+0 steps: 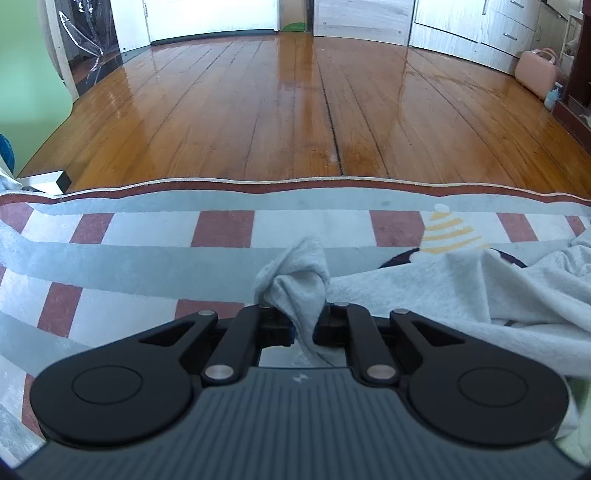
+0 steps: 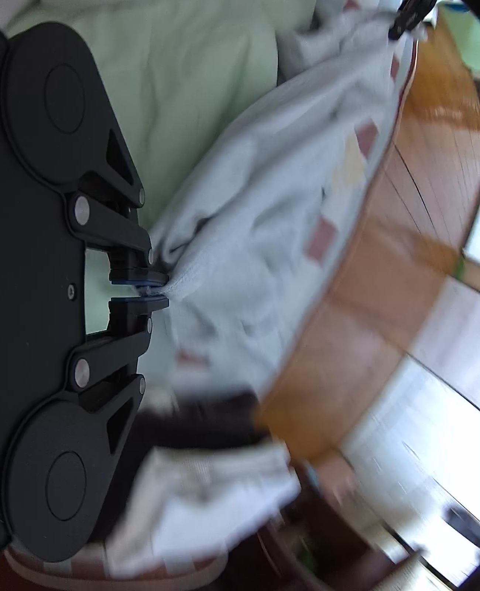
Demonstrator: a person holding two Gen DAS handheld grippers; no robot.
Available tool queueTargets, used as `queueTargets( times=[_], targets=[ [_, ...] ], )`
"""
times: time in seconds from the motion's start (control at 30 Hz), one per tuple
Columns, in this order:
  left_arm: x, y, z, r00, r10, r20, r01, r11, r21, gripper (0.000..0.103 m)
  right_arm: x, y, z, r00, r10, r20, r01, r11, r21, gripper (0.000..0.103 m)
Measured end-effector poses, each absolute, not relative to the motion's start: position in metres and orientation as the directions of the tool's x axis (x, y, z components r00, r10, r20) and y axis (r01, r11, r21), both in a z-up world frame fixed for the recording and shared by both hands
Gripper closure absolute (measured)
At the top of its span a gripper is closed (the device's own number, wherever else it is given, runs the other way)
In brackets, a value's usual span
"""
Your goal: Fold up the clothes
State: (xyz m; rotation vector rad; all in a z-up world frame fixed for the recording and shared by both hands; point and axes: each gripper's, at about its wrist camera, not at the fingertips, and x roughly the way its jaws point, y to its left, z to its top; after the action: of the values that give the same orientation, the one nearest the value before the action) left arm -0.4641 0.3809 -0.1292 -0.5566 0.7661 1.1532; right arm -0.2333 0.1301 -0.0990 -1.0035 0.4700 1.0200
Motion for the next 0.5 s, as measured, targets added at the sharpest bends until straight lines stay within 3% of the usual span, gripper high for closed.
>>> queueTargets(
  times=[0.17,0.33,0.4,0.5],
  targets=[
    [-0.465,0.381,-0.129,0.198,0.596,-0.778,-0.949,0.315,0.000,0.094,-0.228,0.111,-0.098,0.189,0.451,-0.872,-0.978,0.004,-0.209,0.094],
    [-0.468,0.384,-0.132,0.203,0.580,-0.789,-0.954,0.298,-0.027,0.094,-0.173,0.095,-0.069,-0.085,0.682,-0.726,-0.971,0.107,0.214,0.083],
    [-0.468,0.385,-0.133,0.203,0.575,-0.792,-0.955,0.294,-0.031,0.094,-0.158,0.101,-0.070,-0.082,0.698,-0.712,-0.963,0.130,0.237,0.083],
    [-0.467,0.385,-0.134,0.198,0.570,-0.798,-0.956,0.292,-0.028,0.094,-0.154,0.118,-0.080,-0.053,0.683,-0.728,-0.982,0.097,0.163,0.081]
  ],
)
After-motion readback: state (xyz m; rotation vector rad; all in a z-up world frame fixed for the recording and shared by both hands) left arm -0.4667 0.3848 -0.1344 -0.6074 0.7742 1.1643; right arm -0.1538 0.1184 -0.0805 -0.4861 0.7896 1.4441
